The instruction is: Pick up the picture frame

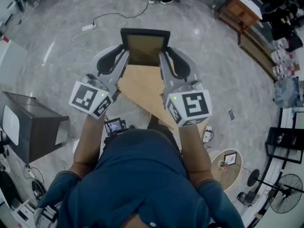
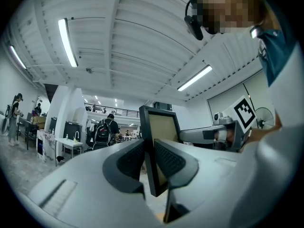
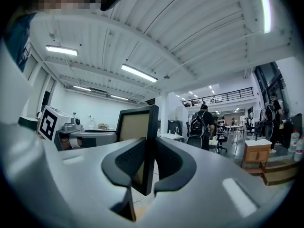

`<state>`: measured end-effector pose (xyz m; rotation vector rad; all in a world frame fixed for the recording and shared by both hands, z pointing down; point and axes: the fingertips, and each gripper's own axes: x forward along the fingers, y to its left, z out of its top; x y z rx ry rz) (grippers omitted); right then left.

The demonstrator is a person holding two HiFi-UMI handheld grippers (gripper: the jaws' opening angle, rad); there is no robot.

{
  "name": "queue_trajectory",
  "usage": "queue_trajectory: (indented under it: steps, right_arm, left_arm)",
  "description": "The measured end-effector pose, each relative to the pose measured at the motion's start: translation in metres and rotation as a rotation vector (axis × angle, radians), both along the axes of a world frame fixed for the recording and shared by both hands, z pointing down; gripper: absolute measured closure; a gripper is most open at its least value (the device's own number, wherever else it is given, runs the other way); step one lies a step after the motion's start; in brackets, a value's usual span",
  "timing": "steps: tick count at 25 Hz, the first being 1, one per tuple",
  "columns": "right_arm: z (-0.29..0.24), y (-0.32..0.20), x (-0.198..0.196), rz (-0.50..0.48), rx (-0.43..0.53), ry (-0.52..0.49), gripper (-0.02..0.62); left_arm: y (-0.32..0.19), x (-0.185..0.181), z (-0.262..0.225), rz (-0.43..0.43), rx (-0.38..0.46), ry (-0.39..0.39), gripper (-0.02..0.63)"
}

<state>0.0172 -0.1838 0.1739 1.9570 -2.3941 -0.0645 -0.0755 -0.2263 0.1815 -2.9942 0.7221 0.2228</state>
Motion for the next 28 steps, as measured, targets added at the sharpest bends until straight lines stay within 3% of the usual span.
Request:
queue_trajectory:
  steps: [28]
  right_arm:
    - [0.002,0.015,-0.003,0.033,-0.009,0.029,0.534]
  left_arm:
    - [0.017,-0.003,0.002,0.025,0.0,-0.022,0.548]
